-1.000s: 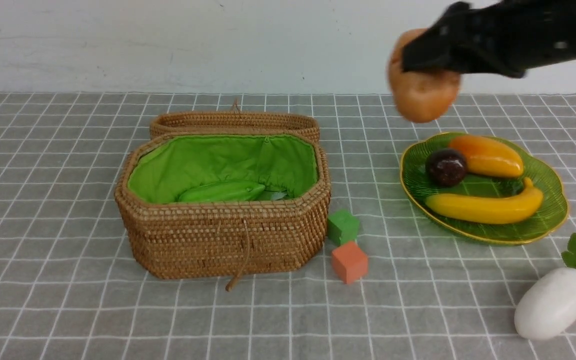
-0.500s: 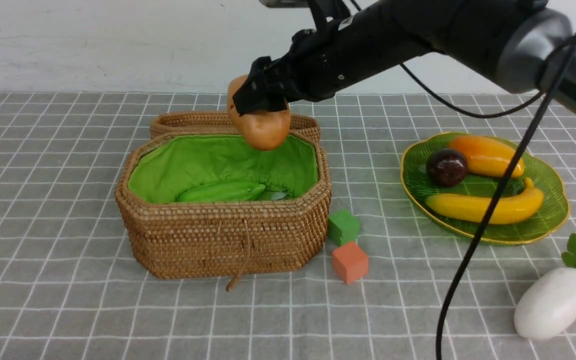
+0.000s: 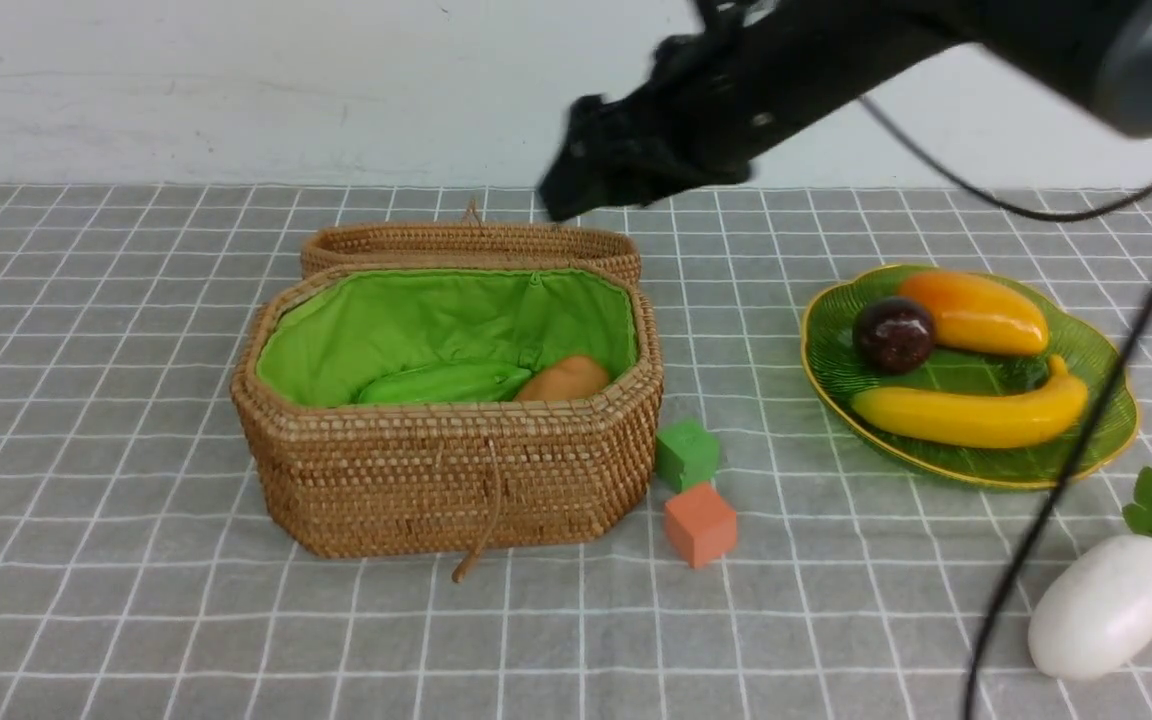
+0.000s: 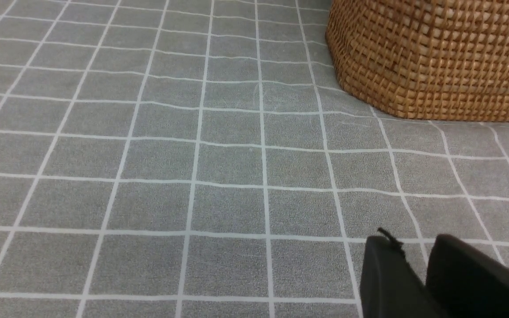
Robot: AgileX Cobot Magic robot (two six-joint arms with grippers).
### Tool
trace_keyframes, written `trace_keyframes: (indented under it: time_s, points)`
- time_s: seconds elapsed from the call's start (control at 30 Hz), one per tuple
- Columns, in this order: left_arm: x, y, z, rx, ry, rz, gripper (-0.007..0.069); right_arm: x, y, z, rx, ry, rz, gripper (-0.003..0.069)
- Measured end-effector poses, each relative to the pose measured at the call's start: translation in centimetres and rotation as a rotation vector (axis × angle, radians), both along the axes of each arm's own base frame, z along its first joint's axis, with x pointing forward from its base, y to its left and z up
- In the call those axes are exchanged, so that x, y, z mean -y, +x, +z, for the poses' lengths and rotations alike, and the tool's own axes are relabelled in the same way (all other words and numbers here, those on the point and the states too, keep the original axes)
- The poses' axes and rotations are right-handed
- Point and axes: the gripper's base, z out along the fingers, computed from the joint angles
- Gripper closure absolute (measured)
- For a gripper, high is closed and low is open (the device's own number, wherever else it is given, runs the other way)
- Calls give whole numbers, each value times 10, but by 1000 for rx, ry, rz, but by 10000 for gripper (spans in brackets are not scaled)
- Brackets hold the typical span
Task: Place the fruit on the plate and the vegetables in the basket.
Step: Take a daikon with your right arm and place it on the basket on the left.
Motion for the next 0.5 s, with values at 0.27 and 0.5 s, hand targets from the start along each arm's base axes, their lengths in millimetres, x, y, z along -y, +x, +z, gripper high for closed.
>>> trace_keyframes:
  time_s: [0.27,0.5]
  points:
    - [0,0,0,0,0,0,475,151,-61,-16,-255,-70,-687,65]
    - [0,0,0,0,0,0,469,204,-98,-86,-513,72,-1124,65]
